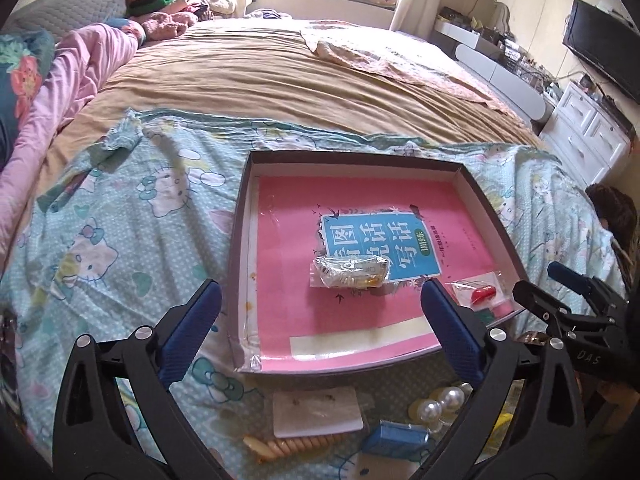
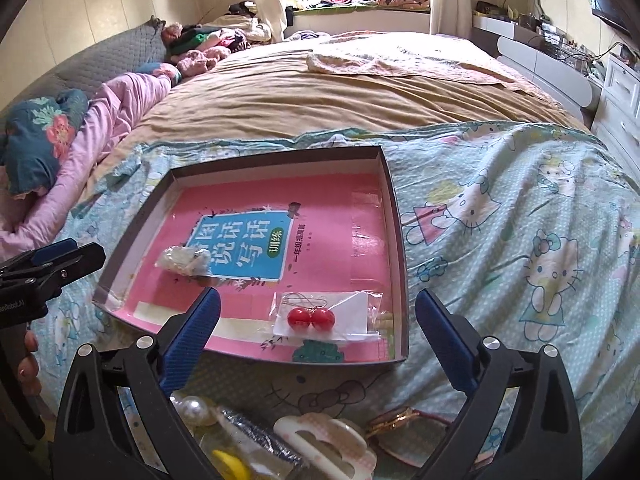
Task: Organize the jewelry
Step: 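Withdraw both grippers from the box back toward the remaining items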
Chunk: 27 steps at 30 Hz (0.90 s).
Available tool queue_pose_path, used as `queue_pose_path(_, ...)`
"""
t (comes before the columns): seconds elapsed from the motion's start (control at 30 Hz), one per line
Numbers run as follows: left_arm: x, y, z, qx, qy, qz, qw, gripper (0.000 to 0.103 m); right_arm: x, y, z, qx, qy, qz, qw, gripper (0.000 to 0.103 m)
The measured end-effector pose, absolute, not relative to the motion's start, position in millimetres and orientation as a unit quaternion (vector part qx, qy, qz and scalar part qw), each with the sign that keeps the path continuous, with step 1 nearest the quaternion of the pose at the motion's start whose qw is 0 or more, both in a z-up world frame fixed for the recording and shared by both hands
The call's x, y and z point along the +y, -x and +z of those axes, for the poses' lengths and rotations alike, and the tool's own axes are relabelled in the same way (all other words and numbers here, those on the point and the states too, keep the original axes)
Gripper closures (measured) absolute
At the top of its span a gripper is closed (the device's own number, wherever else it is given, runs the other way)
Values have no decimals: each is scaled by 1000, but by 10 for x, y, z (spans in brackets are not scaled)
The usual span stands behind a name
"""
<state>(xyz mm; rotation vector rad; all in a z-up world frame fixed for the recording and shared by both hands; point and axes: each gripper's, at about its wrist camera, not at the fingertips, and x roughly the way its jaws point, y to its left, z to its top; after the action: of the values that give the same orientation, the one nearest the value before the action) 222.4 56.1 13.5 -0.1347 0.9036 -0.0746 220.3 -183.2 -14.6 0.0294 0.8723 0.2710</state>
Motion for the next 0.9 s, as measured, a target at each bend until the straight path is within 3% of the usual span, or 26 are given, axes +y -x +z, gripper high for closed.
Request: queue_pose_path(0.9, 866, -1687, 459, 404, 87, -17, 911, 10, -1884, -1649, 470, 363, -23, 153, 919, 5)
